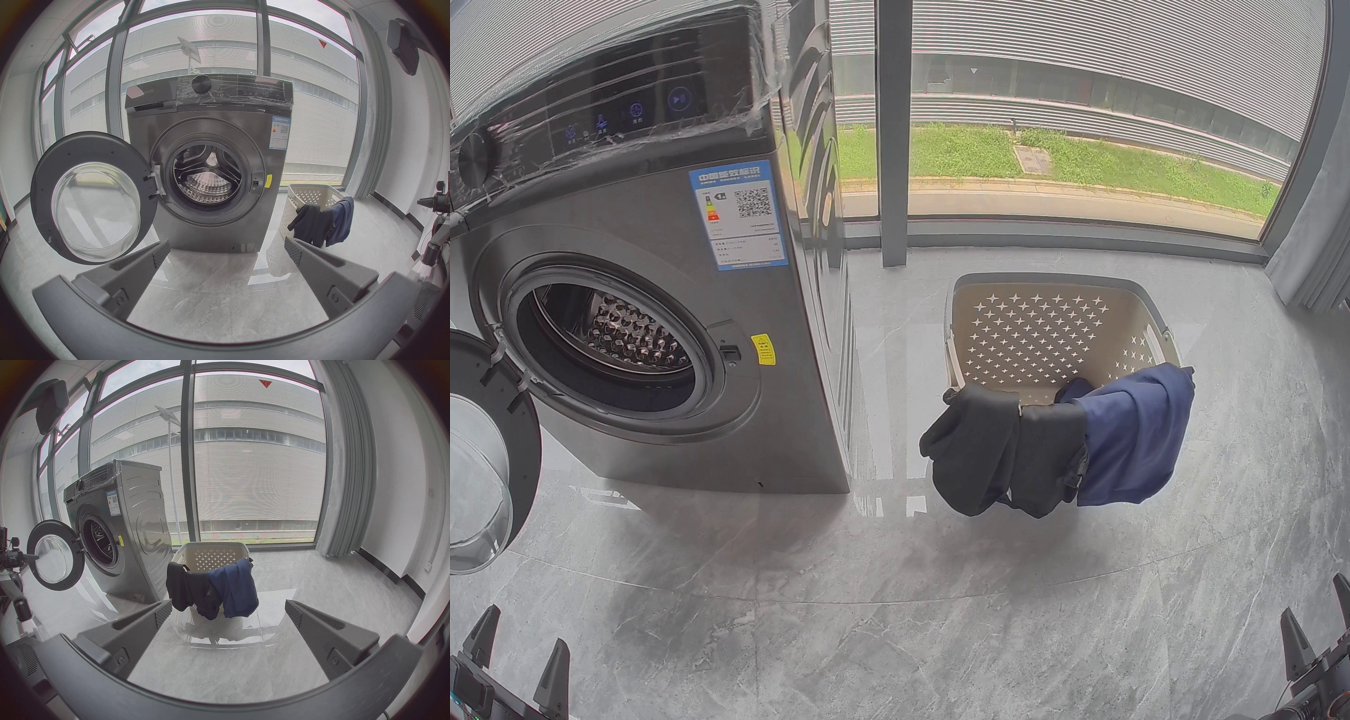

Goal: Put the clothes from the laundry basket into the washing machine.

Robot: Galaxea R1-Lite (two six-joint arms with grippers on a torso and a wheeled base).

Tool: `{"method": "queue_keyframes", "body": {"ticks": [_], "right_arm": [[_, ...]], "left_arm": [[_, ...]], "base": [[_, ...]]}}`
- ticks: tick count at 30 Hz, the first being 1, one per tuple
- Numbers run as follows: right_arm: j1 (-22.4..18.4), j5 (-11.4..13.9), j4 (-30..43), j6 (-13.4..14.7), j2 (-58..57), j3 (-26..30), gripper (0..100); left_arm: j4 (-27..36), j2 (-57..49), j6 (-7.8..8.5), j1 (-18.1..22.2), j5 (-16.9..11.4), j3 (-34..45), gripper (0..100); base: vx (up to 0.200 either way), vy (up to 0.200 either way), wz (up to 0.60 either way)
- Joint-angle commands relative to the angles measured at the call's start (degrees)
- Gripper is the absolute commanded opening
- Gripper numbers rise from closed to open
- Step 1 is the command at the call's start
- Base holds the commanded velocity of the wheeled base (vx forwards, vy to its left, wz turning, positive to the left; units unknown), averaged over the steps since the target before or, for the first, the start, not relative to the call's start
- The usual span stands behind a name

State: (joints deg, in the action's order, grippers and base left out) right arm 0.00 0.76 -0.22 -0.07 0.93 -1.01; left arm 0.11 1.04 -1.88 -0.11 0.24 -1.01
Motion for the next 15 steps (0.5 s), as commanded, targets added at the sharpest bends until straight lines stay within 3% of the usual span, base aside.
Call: {"method": "queue_keyframes", "body": {"ticks": [1,15], "right_arm": [[0.0,-0.1,0.0,0.0,-0.4,1.0,100],[0.0,0.0,0.0,0.0,-0.4,1.0,100]], "left_arm": [[0.0,-0.7,-0.06,0.0,0.0,0.8,100],[0.0,-0.7,-0.23,0.0,0.2,0.8,100]], "base": [[0.000,-0.200,0.00],[0.000,-0.200,0.00]]}}
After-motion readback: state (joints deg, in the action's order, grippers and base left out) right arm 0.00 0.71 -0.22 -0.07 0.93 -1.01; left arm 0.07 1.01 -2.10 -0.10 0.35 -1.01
